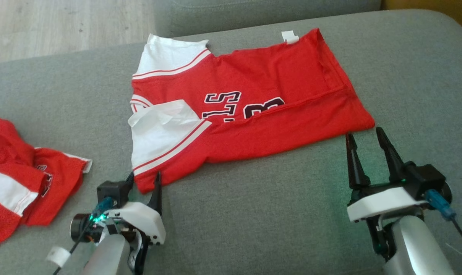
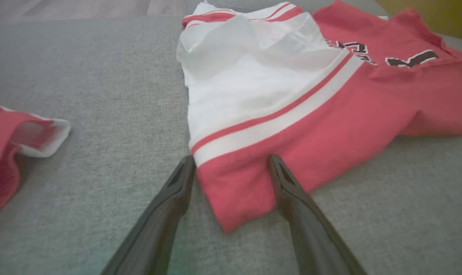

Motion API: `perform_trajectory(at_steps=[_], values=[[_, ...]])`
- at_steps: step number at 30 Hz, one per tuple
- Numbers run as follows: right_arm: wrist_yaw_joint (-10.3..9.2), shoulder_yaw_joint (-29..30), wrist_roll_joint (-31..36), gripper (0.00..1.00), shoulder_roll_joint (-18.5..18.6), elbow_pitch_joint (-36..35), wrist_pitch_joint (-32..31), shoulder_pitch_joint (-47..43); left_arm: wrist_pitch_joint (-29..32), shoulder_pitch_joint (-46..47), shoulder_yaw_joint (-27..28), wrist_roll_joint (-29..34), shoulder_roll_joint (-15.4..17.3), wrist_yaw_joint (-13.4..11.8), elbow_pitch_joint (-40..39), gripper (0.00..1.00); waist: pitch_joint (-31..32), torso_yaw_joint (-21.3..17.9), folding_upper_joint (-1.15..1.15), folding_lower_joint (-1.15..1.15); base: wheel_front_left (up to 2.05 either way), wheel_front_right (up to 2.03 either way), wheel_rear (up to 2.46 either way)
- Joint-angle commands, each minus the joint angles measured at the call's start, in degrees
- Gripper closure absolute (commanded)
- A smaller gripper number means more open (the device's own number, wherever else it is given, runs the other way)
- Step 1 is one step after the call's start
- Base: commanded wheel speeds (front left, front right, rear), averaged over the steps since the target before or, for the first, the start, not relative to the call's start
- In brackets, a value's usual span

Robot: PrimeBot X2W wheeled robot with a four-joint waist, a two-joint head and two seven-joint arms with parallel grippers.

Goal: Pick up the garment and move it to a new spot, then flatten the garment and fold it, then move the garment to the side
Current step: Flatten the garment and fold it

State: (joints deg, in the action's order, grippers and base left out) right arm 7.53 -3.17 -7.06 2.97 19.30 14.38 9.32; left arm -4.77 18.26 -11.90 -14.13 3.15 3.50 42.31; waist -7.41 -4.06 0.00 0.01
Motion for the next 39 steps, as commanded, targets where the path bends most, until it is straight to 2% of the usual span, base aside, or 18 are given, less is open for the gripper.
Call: perform_trajectory(at_steps=[1,8,9,10,17,28,34,37,39], values=[[-0.04,-1.74,0.15,0.00,0.02,-1.44,0.62,2.64,0.52,2.75,1.66,0.07,1.25,-0.59,-0.39,0.00,-0.37,-0.39,0.00,-0.01,0.00,0.00,0.00],[-0.04,-2.21,0.26,0.00,0.13,-1.43,0.62,3.80,3.36,4.83,0.78,0.44,1.73,-1.40,3.34,0.00,-1.02,-0.92,0.00,-0.01,0.00,0.00,0.00],[-0.04,-2.25,0.34,0.00,0.12,-1.42,0.62,3.83,3.85,5.01,0.55,0.34,1.73,-1.07,3.71,0.11,-1.05,-0.89,0.00,-0.01,0.00,0.00,0.00],[-0.04,-2.30,0.39,0.00,0.11,-1.31,0.62,3.87,3.90,5.16,0.43,0.12,1.72,-0.63,3.81,1.00,-1.07,-0.83,0.00,-0.01,0.00,0.00,0.00],[-0.04,0.72,1.19,0.00,0.09,3.64,-2.23,5.86,2.02,5.81,0.15,-0.75,2.05,0.38,1.67,1.00,-1.00,0.53,0.00,-0.01,0.00,0.00,0.00],[-0.04,12.08,4.27,0.00,-0.07,15.37,-14.21,15.73,-0.63,7.12,-4.44,-0.16,2.28,2.73,-7.65,1.00,-2.80,4.84,0.00,-0.01,0.00,0.00,0.00],[-0.04,23.39,14.34,0.00,-0.08,20.87,-18.84,21.45,-0.11,8.11,-7.49,-0.41,1.85,3.34,-11.18,1.00,-5.00,7.59,0.00,-0.01,0.00,0.00,0.00],[-0.04,27.08,18.87,0.00,-0.09,23.37,-21.05,23.73,0.42,8.52,-8.76,-0.54,1.83,3.50,-12.00,1.00,-5.72,8.39,0.00,-0.01,0.00,0.00,0.00],[-0.04,28.42,19.63,0.00,-0.09,25.43,-21.86,25.28,0.61,8.72,-9.42,-0.65,1.88,3.58,-12.32,1.00,-6.13,8.86,0.00,-0.01,0.00,0.00,0.00]])
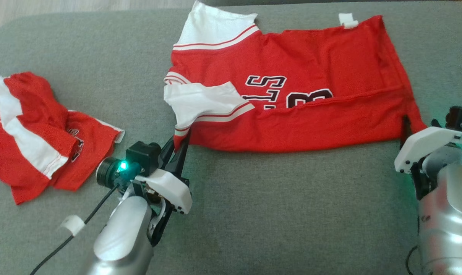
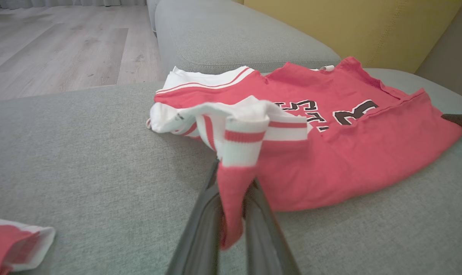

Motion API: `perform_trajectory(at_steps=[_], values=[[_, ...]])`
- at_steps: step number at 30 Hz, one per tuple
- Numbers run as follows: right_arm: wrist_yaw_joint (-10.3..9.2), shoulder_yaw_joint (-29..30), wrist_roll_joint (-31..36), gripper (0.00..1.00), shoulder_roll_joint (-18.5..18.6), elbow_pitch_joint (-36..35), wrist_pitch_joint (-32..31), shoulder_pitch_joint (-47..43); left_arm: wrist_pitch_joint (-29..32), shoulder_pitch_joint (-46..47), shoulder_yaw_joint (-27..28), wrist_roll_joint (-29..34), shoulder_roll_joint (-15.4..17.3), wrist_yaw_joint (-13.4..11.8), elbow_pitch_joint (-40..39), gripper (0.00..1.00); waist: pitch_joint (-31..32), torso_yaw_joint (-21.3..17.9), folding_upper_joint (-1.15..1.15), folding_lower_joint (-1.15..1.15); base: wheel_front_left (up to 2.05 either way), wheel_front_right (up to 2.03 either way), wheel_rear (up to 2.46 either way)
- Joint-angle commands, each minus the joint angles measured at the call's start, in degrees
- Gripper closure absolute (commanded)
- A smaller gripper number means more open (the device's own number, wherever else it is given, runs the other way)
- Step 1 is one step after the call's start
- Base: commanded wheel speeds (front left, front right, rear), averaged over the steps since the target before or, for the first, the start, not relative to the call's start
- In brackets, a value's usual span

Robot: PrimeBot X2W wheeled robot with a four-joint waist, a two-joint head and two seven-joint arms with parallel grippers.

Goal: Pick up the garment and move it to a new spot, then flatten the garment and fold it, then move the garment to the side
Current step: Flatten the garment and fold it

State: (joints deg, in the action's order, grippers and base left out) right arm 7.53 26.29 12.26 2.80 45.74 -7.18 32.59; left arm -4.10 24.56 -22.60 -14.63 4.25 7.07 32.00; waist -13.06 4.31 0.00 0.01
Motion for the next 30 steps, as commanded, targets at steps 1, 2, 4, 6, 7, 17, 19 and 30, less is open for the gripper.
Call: perform_trajectory(at_steps=[1,2,4,6,7,17,19,30], values=[[-0.04,-0.69,0.95,0.00,0.09,-0.04,-0.79,2.58,-0.02,2.53,1.05,-0.24,0.83,0.03,-2.10,1.00,-0.63,0.66,0.00,-0.01,0.00,0.00,0.00],[-0.04,-0.23,1.56,0.00,0.09,0.83,-1.27,3.03,0.00,2.63,0.89,-0.33,0.91,0.05,-2.15,1.00,-0.76,0.77,0.00,-0.01,0.00,0.00,0.00],[-0.04,0.41,2.58,0.00,0.09,2.56,-2.23,3.69,0.00,2.80,0.72,-0.48,1.04,0.07,-2.18,1.00,-0.96,0.94,0.00,-0.01,0.00,0.00,0.00],[-0.04,0.87,3.04,0.00,0.09,4.33,-3.15,4.24,-0.07,2.91,0.63,-0.60,1.10,0.05,-2.14,1.00,-1.03,1.02,0.00,-0.01,0.00,0.00,0.00],[-0.04,0.84,3.01,0.40,0.09,5.39,-3.69,4.53,-0.09,2.91,0.59,-0.65,1.13,0.01,-2.09,1.00,-1.00,0.99,0.00,-0.01,0.00,0.00,0.00],[-0.04,-1.62,2.67,1.00,0.12,8.47,-0.28,4.60,-0.13,1.38,0.94,-1.44,2.76,-0.44,0.13,1.00,2.52,-1.03,0.00,-0.01,0.00,0.00,0.00],[-0.04,-1.69,3.18,1.00,0.14,7.56,0.18,4.07,0.35,0.70,0.88,-1.80,3.19,-0.40,0.75,1.00,3.78,-1.83,0.00,-0.01,0.00,0.00,0.00],[-0.04,-5.49,-1.93,1.00,0.10,2.96,-1.41,-3.15,3.39,-5.40,0.22,-4.30,6.06,-0.11,0.50,1.00,11.20,-4.90,0.00,-0.01,0.00,0.00,0.00]])
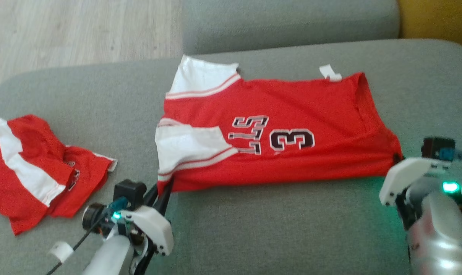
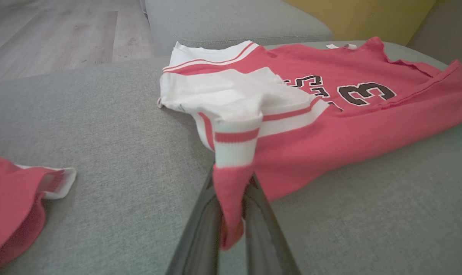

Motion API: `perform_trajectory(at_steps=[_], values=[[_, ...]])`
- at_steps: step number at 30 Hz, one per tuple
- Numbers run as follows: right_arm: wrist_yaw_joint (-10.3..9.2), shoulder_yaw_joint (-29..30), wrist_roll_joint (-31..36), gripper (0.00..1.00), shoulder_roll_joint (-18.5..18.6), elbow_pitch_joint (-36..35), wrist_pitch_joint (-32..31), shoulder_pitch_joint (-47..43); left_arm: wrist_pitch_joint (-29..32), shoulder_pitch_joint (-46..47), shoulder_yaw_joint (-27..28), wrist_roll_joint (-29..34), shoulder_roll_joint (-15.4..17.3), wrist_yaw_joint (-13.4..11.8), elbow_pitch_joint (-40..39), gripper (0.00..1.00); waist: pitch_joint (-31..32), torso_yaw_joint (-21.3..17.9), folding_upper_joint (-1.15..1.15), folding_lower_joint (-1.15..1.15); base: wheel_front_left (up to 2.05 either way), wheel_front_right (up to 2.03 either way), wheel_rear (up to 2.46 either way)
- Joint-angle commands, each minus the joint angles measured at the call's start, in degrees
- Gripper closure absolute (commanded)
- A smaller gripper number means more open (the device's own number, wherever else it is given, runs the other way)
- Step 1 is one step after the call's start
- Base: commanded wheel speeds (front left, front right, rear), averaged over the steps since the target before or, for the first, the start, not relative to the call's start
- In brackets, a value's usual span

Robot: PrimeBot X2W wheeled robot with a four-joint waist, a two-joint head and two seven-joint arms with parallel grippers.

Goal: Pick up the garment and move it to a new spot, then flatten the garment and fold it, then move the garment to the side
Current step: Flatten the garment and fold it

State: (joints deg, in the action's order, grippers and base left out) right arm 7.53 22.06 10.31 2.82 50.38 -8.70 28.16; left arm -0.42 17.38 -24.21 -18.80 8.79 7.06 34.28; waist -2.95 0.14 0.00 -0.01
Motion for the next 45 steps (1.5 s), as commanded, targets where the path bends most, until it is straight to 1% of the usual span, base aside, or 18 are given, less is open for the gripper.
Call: perform_trajectory(at_steps=[1,8,13,16,17,18,19,21,25,28,29,30,32,36,39,42,45], values=[[-0.04,-1.86,-0.92,1.00,0.07,-2.44,-0.03,0.23,0.09,1.11,1.67,-0.39,1.79,-0.06,-2.22,1.00,1.73,-0.93,0.00,0.01,0.00,0.00,0.00],[-0.04,-6.09,-8.83,1.00,0.07,-10.26,-3.50,-8.37,4.52,-4.20,0.42,-3.15,4.07,0.18,-7.96,1.00,4.71,-1.95,0.00,0.01,0.00,0.00,0.00],[-0.04,-6.87,-12.20,1.00,0.07,-17.64,-7.44,-14.87,8.45,-7.55,-0.57,-4.66,5.99,0.22,-13.43,1.00,4.92,-2.57,0.00,0.01,0.00,0.00,0.00],[-0.04,-6.70,-13.27,1.00,0.06,-21.42,-9.22,-17.14,9.15,-8.41,-0.41,-5.02,6.11,-0.60,-15.33,1.00,4.50,-3.08,0.00,0.01,0.00,0.00,0.00],[-0.04,-6.48,-13.82,0.96,0.06,-22.54,-9.54,-17.57,8.86,-8.33,-0.16,-5.10,5.85,-1.13,-15.48,1.00,4.33,-3.17,0.00,0.01,0.00,0.00,0.00],[-0.04,-6.28,-13.80,0.24,0.06,-23.87,-9.28,-17.91,8.36,-8.09,-0.16,-4.66,5.79,-1.64,-15.43,0.49,4.12,-3.34,0.00,0.01,0.00,0.00,0.00],[-0.04,-6.06,-13.53,0.00,0.06,-25.14,-8.89,-18.19,7.71,-7.77,-0.16,-4.08,5.71,-2.31,-15.21,0.00,3.90,-3.52,0.00,0.01,0.00,0.00,0.00],[-0.04,-5.59,-14.22,0.00,0.06,-27.02,-7.86,-18.28,5.88,-6.96,0.21,-3.29,5.20,-3.71,-14.47,0.00,3.46,-3.87,0.00,0.01,0.00,0.00,0.00],[-0.04,-4.99,-16.10,0.00,0.06,-30.06,-4.51,-17.57,1.33,-4.99,1.03,-2.83,3.75,-5.09,-13.48,0.00,2.66,-4.25,0.00,0.01,0.00,0.00,0.00],[-0.04,-4.08,-16.42,0.00,0.06,-32.05,-1.35,-16.48,-2.48,-3.54,2.17,-3.38,2.87,-5.31,-13.53,0.00,1.87,-4.50,0.00,0.01,0.00,0.00,0.00],[-0.04,-4.08,-16.42,0.00,0.06,-32.05,-1.35,-16.48,-2.48,-3.54,2.17,-3.38,2.87,-5.31,-13.53,0.00,1.87,-4.50,0.00,0.01,0.00,0.00,0.00],[-0.04,-4.23,-16.37,0.00,0.06,-32.76,-0.17,-16.02,-3.76,-2.96,2.39,-3.34,2.80,-5.22,-13.68,0.00,1.58,-4.53,0.00,0.01,0.00,0.00,0.00],[-0.04,-5.56,-16.75,0.00,0.06,-34.49,2.84,-14.89,-7.51,-1.35,3.14,-3.37,2.76,-4.79,-14.26,0.00,0.92,-4.67,0.00,0.01,0.00,0.00,0.00],[-0.04,-8.14,-15.93,0.00,0.06,-36.82,5.94,-13.58,-10.69,1.02,4.00,-3.34,3.40,-4.06,-15.69,0.00,-0.22,-5.11,0.00,0.01,0.00,0.00,0.00],[-0.04,-9.55,-15.89,0.00,0.06,-37.45,6.80,-12.09,-10.55,3.51,4.89,-4.17,4.07,-3.46,-16.18,0.00,-1.79,-5.70,0.00,0.01,0.00,0.00,0.00],[-0.04,-10.42,-15.44,0.00,0.06,-37.49,7.19,-9.86,-7.81,8.73,3.75,-4.06,5.02,-2.01,-15.21,0.00,-3.87,-5.85,0.00,0.01,0.00,0.00,0.00],[-0.04,-11.95,-14.56,0.00,0.06,-37.24,7.23,-6.97,-4.29,16.07,2.23,-3.97,6.52,-0.69,-12.37,0.00,-6.36,-6.48,0.00,0.01,0.00,0.00,0.00]])
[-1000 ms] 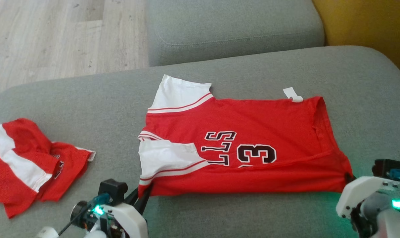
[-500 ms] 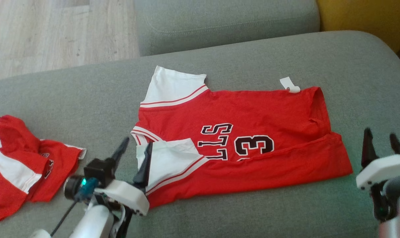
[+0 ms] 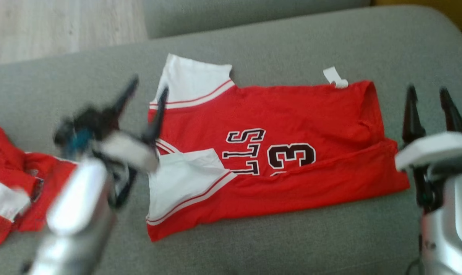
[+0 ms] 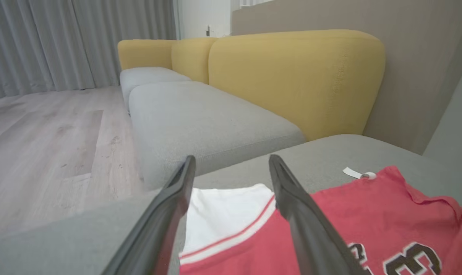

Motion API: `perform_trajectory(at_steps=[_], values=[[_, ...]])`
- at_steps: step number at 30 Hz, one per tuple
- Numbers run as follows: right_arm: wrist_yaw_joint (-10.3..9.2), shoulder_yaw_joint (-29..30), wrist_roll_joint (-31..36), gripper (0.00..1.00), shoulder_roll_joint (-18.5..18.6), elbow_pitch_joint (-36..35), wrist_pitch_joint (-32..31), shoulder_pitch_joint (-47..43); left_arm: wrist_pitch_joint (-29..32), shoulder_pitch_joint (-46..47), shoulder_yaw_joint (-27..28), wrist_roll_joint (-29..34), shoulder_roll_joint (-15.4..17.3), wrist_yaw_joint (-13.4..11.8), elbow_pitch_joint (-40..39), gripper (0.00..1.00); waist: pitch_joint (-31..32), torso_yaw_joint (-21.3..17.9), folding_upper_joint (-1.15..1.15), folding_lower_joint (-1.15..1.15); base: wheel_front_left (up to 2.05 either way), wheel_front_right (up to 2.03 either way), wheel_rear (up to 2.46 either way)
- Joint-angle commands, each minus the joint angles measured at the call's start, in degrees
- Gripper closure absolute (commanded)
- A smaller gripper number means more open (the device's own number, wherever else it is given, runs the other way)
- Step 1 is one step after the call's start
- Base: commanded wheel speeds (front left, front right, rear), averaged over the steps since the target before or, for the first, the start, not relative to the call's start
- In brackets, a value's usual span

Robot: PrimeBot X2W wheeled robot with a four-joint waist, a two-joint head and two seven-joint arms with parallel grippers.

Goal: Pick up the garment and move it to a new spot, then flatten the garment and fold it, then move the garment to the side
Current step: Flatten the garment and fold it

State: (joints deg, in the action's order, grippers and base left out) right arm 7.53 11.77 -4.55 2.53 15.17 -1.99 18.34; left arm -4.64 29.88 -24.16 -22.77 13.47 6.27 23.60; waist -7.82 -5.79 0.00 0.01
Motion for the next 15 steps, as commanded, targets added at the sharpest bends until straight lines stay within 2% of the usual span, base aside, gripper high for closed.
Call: perform_trajectory(at_steps=[1,6,15], values=[[-0.04,-2.24,0.53,0.00,0.35,-1.99,0.54,3.89,1.05,6.11,1.88,-0.43,2.29,0.41,-0.38,0.00,-2.40,-0.94,0.00,-0.01,0.00,0.00,0.00],[-0.04,-4.54,1.32,0.00,0.64,-1.39,0.62,9.01,7.29,18.24,-1.23,-3.37,5.31,1.15,6.87,0.00,-6.80,-3.38,0.00,-0.01,0.00,0.00,0.00],[-0.04,-9.26,0.39,0.00,0.81,0.61,1.85,16.03,21.37,32.05,-15.58,-13.64,13.30,1.21,14.17,0.00,-13.41,-8.45,0.00,-0.01,0.00,0.00,0.00]])
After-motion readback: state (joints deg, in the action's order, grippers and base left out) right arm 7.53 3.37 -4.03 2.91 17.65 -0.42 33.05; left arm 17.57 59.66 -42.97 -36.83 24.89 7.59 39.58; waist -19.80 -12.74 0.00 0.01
